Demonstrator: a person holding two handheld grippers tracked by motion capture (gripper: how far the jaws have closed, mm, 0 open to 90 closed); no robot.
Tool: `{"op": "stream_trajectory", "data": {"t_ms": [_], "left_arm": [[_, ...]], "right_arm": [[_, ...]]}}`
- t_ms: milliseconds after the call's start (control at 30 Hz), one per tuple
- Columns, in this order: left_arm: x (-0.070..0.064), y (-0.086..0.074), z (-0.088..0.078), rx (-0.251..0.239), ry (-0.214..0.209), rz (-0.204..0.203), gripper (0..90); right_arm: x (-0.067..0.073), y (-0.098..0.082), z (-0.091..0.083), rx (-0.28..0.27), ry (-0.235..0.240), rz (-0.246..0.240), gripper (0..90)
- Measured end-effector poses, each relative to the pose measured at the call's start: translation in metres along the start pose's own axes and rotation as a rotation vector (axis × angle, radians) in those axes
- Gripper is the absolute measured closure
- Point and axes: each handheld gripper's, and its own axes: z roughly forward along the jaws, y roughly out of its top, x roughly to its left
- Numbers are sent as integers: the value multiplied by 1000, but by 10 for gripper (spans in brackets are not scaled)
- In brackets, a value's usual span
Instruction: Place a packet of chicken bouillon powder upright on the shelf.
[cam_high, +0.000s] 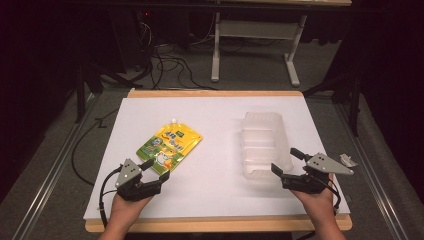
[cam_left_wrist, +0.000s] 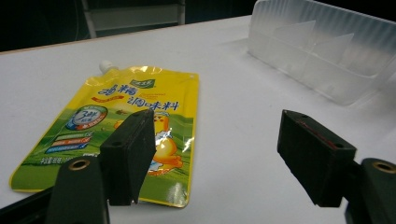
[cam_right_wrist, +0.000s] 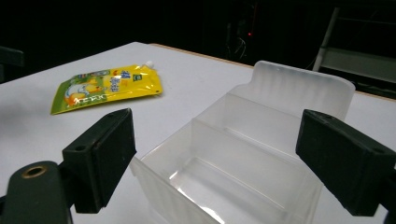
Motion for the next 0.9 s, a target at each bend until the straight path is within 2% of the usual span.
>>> {"op": "stream_trajectory", "data": {"t_ms": [233, 300, 467, 567, 600, 633, 667, 733, 767, 800, 833, 867, 900], "left_arm": [[-3, 2, 0, -14, -9, 15, 289], [-2, 3, 1, -20, -5, 6, 289], [8, 4, 6, 5, 27, 13, 303], [19, 12, 8, -31, 67, -14, 349], [19, 12, 8, -31, 67, -14, 362], [25, 15, 8, -44, 89, -18, 362], [32, 17, 8, -51, 117, -7, 381], [50, 21, 6, -78, 182, -39, 487], [50, 21, 6, -78, 182, -39, 543], [63, 25, 4, -87, 228, -64, 611], [63, 25, 4, -87, 228, -64, 657], [72, 30, 1, -95, 244, -100, 714], [76, 31, 1, -101, 251, -114, 767]], "right_arm": [[0, -1, -3, -12, 35, 30, 137], [1, -2, -3, -4, 47, 38, 144], [0, -1, -4, -6, 36, 14, 147], [1, -2, -4, 5, 32, -10, 147], [1, -2, -4, 5, 32, -10, 147], [1, -3, -4, 9, 36, -10, 148], [2, -3, -3, 6, 36, -15, 150], [3, -3, -1, 15, 40, -12, 151], [3, -3, -1, 15, 40, -12, 151], [6, -3, 1, 23, 41, -18, 154], [7, -3, 1, 26, 41, -21, 155], [8, -3, 2, 27, 43, -29, 158], [9, -3, 2, 29, 45, -31, 159]]}}
